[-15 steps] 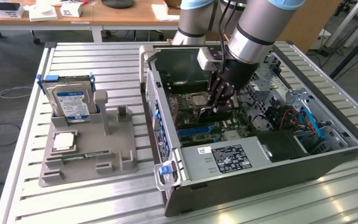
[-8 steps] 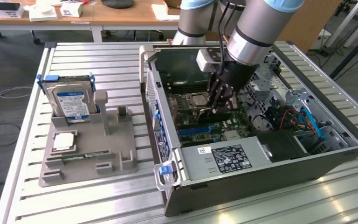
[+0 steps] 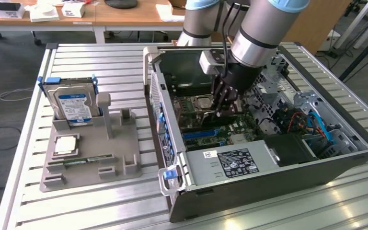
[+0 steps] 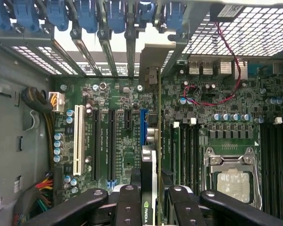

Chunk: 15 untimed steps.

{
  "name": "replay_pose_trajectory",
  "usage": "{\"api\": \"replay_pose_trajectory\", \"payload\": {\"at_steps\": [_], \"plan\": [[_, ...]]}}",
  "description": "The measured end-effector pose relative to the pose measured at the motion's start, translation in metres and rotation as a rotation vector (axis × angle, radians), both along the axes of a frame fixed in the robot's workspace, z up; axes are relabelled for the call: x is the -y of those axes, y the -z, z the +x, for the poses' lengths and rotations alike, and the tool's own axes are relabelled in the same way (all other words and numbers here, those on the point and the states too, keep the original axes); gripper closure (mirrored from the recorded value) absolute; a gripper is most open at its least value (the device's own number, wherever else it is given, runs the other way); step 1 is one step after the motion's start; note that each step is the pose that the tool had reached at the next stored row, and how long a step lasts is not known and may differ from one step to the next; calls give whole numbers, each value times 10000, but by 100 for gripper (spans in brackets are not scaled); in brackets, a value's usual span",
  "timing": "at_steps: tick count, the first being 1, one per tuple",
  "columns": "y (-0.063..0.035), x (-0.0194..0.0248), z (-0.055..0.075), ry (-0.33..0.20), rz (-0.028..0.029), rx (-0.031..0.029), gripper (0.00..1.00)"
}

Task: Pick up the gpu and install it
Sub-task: 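Insert the gpu into the slot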

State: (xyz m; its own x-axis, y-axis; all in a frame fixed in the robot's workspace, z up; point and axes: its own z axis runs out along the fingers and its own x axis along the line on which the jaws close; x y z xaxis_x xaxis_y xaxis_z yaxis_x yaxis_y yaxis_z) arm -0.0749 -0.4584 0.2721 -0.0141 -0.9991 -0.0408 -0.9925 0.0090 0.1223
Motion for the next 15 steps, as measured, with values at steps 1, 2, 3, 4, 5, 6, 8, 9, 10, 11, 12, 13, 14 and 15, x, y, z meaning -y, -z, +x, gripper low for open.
{"api": "replay_pose_trajectory", "payload": {"at_steps": [1, 2, 3, 4, 5, 6, 8, 9, 10, 11, 12, 13, 14, 15], "plan": [[0, 6, 0, 0, 0, 0, 73], [0, 12, -1, 1, 2, 0, 73], [0, 19, -1, 1, 1, 0, 73], [0, 25, -1, 1, 1, 0, 73], [0, 30, -2, 1, 2, 0, 73], [0, 36, -2, 1, 2, 0, 73], [0, 39, -2, 2, 2, 1, 73], [1, 40, -2, 2, 2, 1, 73], [0, 41, -1, 1, 1, 0, 73], [0, 44, -3, 1, 1, 1, 73], [0, 51, -6, 0, 2, 0, 73], [0, 57, -10, -1, 1, 0, 73], [0, 62, -12, -1, 2, 1, 73], [1, 66, -14, -1, 3, 2, 73]]}}
